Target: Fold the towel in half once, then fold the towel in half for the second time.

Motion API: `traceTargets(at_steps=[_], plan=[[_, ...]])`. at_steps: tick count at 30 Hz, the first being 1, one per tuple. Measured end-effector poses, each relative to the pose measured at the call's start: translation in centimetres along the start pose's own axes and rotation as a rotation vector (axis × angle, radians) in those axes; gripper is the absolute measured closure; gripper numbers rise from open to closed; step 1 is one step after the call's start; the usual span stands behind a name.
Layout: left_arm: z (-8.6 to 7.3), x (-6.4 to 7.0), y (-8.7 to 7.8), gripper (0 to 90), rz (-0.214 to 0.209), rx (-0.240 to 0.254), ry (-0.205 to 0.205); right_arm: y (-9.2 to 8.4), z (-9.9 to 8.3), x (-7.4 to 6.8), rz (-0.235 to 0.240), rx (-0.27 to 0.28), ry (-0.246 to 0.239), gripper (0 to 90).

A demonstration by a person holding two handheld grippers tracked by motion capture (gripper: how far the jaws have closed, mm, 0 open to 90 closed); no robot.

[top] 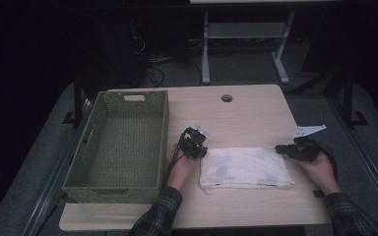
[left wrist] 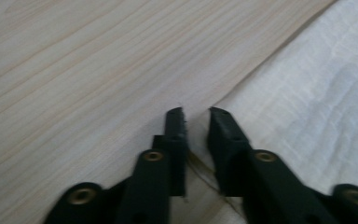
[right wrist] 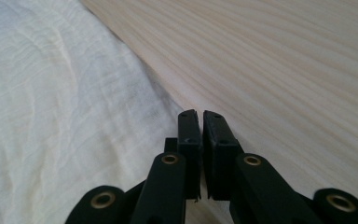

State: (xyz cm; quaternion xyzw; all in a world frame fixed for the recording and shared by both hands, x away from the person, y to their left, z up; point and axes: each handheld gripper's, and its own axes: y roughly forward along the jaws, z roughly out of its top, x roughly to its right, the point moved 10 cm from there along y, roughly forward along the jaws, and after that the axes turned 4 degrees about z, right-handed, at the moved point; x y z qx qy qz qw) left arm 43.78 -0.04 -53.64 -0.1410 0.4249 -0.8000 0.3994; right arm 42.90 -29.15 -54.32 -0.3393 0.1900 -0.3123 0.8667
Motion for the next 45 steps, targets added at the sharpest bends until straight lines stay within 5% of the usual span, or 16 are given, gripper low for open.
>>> traceTargets(at_steps=[4,17,25,45], plan=[[0.1,-0.2,-0.4,86.0,0.014,0.002,0.005,-0.1,0.1,0.4,-0.031,0.0,-0.015,87.3],[2.0,-0.8,-2.5,86.5,0.058,0.135,-0.023,-2.3,2.1,1.6,-0.08,0.09,-0.016,87.7],[2.7,-0.7,-4.1,86.5,0.077,0.188,-0.021,-3.5,2.8,1.0,-0.093,0.122,-0.038,87.8],[0.3,1.7,-6.2,86.5,0.06,0.171,0.02,-5.5,1.2,-1.9,-0.053,0.139,-0.062,87.7]])
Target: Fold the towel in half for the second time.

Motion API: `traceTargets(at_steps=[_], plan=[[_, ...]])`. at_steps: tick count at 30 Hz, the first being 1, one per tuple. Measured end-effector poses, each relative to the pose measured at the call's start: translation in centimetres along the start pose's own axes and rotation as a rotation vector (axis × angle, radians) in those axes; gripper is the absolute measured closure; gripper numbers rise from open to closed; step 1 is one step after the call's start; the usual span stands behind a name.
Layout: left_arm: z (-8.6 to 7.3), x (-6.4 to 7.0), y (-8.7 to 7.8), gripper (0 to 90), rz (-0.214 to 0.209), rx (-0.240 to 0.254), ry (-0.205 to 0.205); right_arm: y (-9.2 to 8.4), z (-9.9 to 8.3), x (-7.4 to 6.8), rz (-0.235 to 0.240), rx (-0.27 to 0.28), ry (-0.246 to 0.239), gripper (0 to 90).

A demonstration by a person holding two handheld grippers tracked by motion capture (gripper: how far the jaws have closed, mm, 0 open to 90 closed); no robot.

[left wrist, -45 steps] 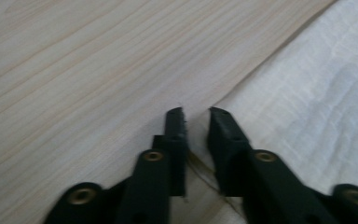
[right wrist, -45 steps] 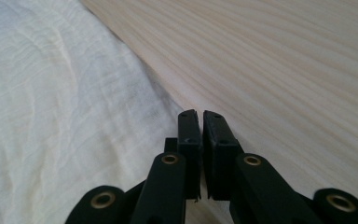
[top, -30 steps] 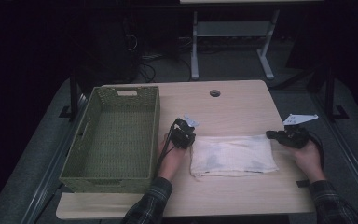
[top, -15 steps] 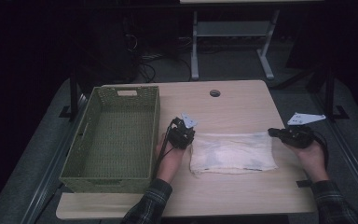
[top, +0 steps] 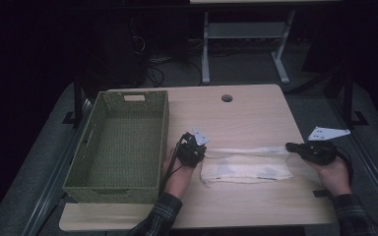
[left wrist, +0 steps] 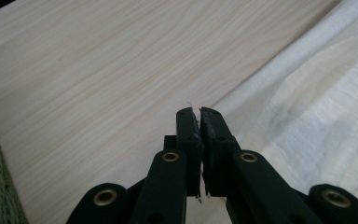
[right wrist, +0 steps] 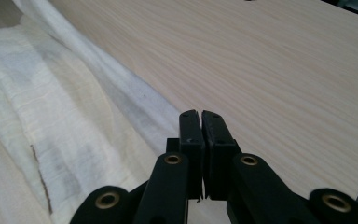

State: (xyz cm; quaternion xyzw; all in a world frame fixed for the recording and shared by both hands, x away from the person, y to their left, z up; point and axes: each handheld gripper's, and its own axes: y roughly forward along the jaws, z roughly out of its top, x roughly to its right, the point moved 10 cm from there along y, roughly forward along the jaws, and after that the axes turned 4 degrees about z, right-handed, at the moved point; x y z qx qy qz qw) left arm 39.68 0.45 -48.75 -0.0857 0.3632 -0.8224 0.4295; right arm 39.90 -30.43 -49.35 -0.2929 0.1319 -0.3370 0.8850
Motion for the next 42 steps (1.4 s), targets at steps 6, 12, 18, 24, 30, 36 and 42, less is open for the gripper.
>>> traceTargets(at_steps=[6,12,18,24,30,36,42], plan=[[-0.7,0.8,-1.2,86.5,-0.011,-0.002,0.003,-0.7,-0.7,-1.2,0.015,-0.004,-0.016,87.7],[-1.4,1.7,-1.5,86.5,-0.015,-0.021,0.02,-1.4,-1.6,-2.1,0.021,-0.022,-0.024,87.7],[-2.2,2.5,-1.9,86.5,-0.029,-0.041,0.017,-1.9,-2.3,-2.9,0.029,-0.031,-0.025,87.7],[-3.1,3.2,-2.1,86.5,-0.045,-0.062,0.026,-2.0,-3.4,-3.8,0.035,-0.062,-0.035,87.7],[-4.1,3.9,-2.0,86.6,-0.069,-0.09,0.039,-2.4,-4.4,-4.7,0.046,-0.077,-0.025,87.7],[-5.4,4.6,-2.2,86.7,-0.097,-0.127,0.045,-2.7,-5.4,-5.4,0.07,-0.096,-0.008,87.6],[-6.4,5.0,-2.1,85.7,-0.111,-0.161,0.059,-2.1,-6.7,-6.2,0.103,-0.149,-0.005,86.7]])
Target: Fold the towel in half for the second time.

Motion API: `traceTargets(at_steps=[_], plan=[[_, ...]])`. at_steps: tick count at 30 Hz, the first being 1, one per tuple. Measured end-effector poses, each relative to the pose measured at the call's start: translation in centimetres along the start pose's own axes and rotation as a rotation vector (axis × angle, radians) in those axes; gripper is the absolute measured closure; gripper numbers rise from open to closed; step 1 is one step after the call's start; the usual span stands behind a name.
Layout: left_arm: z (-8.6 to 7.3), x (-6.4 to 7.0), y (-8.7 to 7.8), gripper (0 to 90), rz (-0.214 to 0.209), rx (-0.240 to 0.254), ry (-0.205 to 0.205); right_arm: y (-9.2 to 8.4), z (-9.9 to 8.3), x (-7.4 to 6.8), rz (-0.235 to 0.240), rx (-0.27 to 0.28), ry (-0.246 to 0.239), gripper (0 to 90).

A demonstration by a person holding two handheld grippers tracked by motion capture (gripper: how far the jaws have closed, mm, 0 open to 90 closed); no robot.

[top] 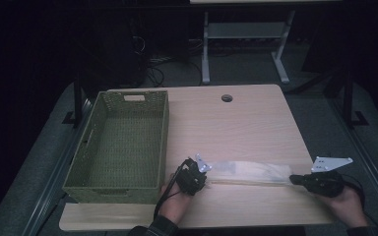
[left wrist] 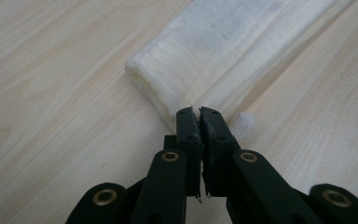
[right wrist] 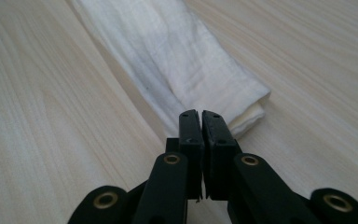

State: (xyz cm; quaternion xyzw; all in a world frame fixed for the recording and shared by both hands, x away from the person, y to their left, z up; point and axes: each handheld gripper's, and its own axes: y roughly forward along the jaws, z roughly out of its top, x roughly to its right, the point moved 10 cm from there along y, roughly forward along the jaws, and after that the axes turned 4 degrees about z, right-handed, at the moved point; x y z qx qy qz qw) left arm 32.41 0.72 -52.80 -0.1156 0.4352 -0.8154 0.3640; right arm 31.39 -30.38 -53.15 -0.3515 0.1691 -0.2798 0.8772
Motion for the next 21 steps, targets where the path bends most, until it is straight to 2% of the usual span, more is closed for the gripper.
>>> traceTargets(at_steps=[2,3,5,7,10,13,16,21], plan=[[0.1,-0.1,0.0,80.8,0.003,0.006,-0.001,-0.1,0.0,0.0,-0.003,-0.003,-0.003,84.1],[0.2,-0.2,-0.2,76.5,-0.004,0.017,-0.004,-0.2,0.2,0.0,-0.011,0.001,-0.002,79.2],[0.7,-0.3,-0.5,70.1,-0.01,0.043,-0.008,-0.7,0.8,0.2,-0.017,0.033,0.004,72.5],[1.1,-0.4,-0.6,65.5,-0.018,0.06,-0.016,-1.2,1.6,0.2,-0.015,0.067,0.007,71.5],[1.9,-0.7,-0.6,59.3,-0.015,0.076,-0.017,-1.3,2.1,-0.2,0.004,0.075,0.009,79.6],[2.7,-1.0,-0.6,53.8,-0.032,0.099,-0.036,-0.5,1.9,-1.1,0.031,0.037,0.0,89.0],[3.4,-1.4,-0.2,47.7,-0.038,0.113,-0.054,0.3,1.7,-1.7,0.062,0.006,0.003,89.8],[4.2,-2.0,0.2,40.7,-0.048,0.139,-0.06,1.1,1.4,-2.3,0.094,-0.019,0.008,89.8]])
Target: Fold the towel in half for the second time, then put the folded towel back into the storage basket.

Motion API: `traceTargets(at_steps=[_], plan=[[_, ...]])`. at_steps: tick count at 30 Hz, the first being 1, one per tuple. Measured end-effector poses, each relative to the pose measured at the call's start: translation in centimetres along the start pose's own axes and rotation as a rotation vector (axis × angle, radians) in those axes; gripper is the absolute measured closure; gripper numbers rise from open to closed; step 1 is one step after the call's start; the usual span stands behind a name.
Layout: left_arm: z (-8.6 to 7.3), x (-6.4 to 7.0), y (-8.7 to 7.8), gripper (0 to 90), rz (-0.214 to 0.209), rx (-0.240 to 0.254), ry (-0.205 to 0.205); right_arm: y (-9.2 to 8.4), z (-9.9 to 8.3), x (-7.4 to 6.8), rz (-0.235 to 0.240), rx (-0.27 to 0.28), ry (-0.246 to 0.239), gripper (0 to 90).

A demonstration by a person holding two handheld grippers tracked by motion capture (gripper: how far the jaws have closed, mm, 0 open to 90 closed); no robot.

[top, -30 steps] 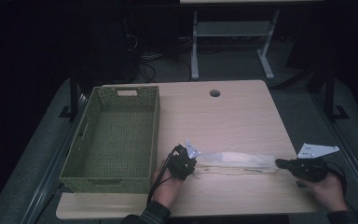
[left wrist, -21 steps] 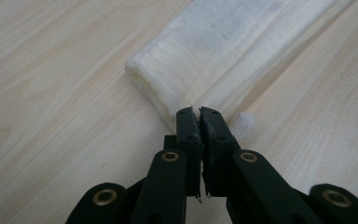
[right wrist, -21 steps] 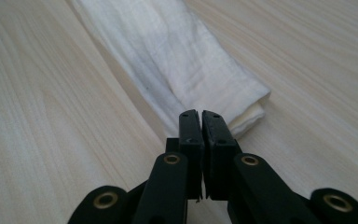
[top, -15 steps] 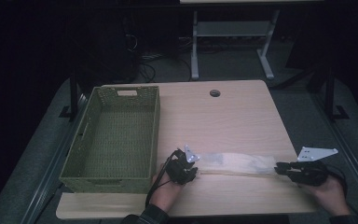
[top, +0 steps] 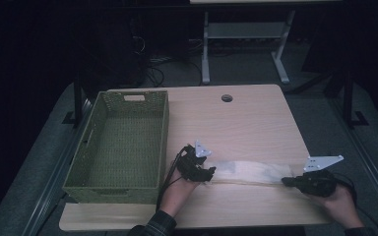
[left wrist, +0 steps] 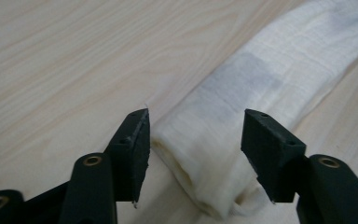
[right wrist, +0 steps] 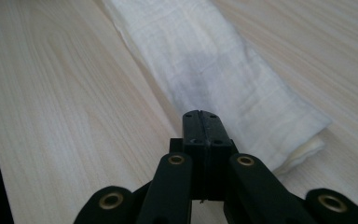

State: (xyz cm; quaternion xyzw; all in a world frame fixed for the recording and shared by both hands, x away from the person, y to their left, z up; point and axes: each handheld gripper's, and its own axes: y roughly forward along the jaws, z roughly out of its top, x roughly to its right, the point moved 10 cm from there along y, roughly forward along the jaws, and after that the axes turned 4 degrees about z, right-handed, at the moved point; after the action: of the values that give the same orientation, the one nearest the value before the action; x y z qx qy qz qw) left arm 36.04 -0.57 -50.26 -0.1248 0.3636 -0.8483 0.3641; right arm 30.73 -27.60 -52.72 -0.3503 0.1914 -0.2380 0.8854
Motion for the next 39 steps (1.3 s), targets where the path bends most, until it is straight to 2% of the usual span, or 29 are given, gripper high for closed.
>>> traceTargets(at_steps=[6,12,18,31,39], plan=[[0.6,-0.3,0.7,38.7,-0.005,0.01,0.014,0.8,-0.6,1.0,-0.014,-0.038,0.01,90.0],[1.1,-0.6,1.3,38.1,-0.002,0.019,0.023,1.2,0.1,2.8,-0.052,-0.046,0.009,90.0],[1.5,-1.0,1.3,38.3,-0.001,0.027,0.024,1.6,0.9,4.6,-0.07,-0.048,0.019,90.0],[1.8,-1.4,1.5,37.8,0.004,0.039,0.02,3.6,4.3,8.8,-0.089,-0.03,0.034,90.0],[2.0,-1.6,1.4,37.4,0.002,0.051,-0.002,5.4,6.7,10.8,-0.085,0.0,0.048,90.0]])
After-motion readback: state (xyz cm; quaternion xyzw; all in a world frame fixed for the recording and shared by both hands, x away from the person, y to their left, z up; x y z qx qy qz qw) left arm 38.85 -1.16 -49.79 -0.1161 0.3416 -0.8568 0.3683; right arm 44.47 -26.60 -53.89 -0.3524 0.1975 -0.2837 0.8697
